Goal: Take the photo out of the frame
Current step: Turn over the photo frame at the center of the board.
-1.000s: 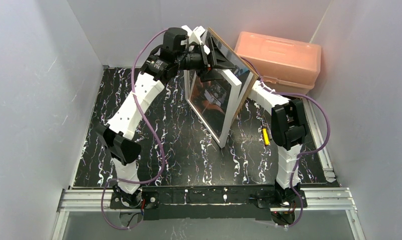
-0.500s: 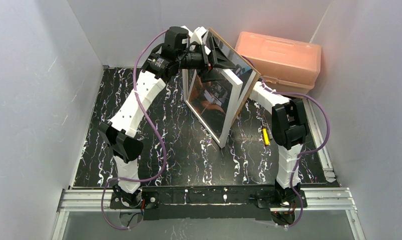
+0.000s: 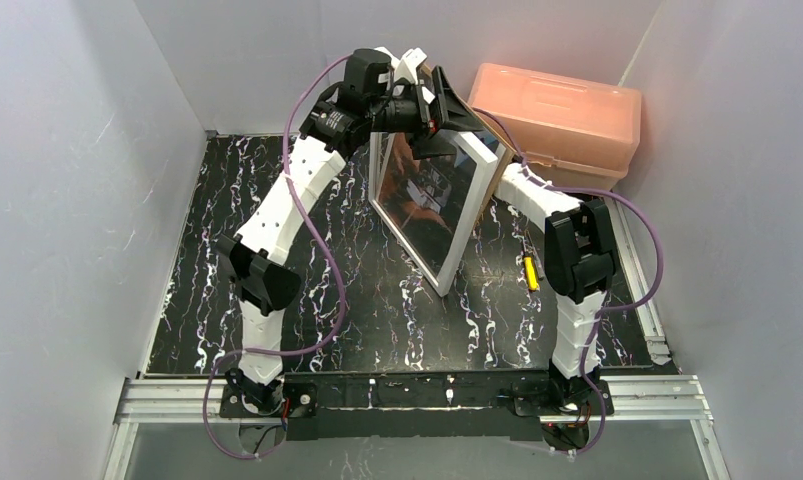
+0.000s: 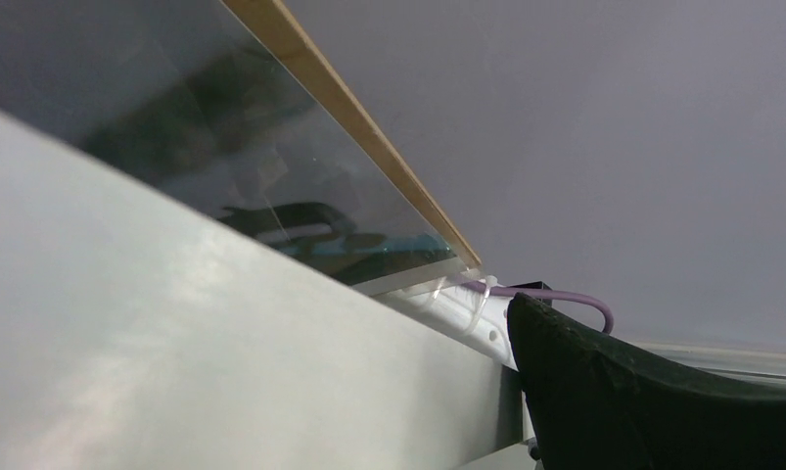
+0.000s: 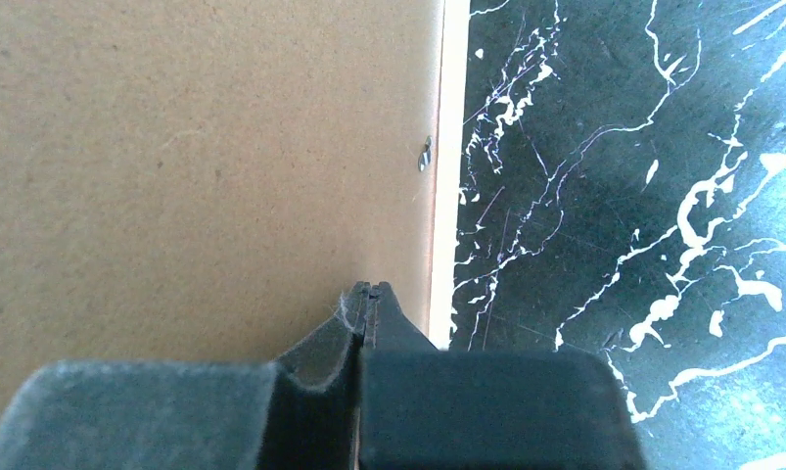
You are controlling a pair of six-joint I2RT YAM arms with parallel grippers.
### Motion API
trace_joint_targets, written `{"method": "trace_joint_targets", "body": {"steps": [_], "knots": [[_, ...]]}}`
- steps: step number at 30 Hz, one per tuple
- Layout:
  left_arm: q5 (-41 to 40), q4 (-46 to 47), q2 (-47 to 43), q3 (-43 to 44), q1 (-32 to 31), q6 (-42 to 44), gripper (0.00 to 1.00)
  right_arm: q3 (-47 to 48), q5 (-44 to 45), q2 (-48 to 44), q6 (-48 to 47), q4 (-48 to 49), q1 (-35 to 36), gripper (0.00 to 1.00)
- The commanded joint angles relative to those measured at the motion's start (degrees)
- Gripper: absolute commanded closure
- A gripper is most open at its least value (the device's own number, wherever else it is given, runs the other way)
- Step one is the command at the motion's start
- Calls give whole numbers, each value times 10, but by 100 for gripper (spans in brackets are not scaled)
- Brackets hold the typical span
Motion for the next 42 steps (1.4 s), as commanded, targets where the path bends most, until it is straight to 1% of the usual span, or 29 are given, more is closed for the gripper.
{"method": "trace_joint_targets", "body": {"steps": [1, 3, 5, 7, 9, 12, 14, 18, 21, 24, 27, 32, 39, 42], "knots": [[-4, -8, -13, -66, 8, -67, 1, 20, 8, -38, -13, -12, 6, 99], [4, 30, -24, -83, 10, -104, 2, 20, 8, -37, -13, -13, 6, 99], [4, 26, -26, -75, 11, -128, 1, 21, 5, -37, -13, -13, 6, 99], [-10, -37, -18, -43, 12, -145, 2, 25, 8, -38, -14, -15, 7, 99], [-19, -73, -17, -25, 12, -165, 2, 27, 13, -39, -15, -19, 7, 99], [-34, -93, -43, -58, 12, -203, 1, 28, 14, -41, -17, -19, 7, 99], [-54, -106, -67, -85, 12, -212, 1, 29, 14, -41, -17, -21, 9, 99], [-85, -110, -106, -121, 14, -207, 1, 31, 19, -43, -20, -23, 15, 99], [-85, -113, -112, -121, 16, -197, 1, 39, 24, -44, -23, -31, 21, 99], [-93, -138, -104, -102, 16, -188, 1, 55, 43, -44, -26, -48, 28, 99], [-114, -176, -86, -55, 15, -176, 2, 75, 66, -45, -31, -75, 40, 99], [-135, -184, -65, -16, 13, -183, 1, 92, 104, -53, -34, -113, 62, 99], [-142, -199, -67, -18, 10, -172, 2, 137, 153, -61, -48, -177, 91, 99], [-157, -248, -73, -17, 12, -162, 1, 145, 154, -66, -43, -191, 97, 99]]}}
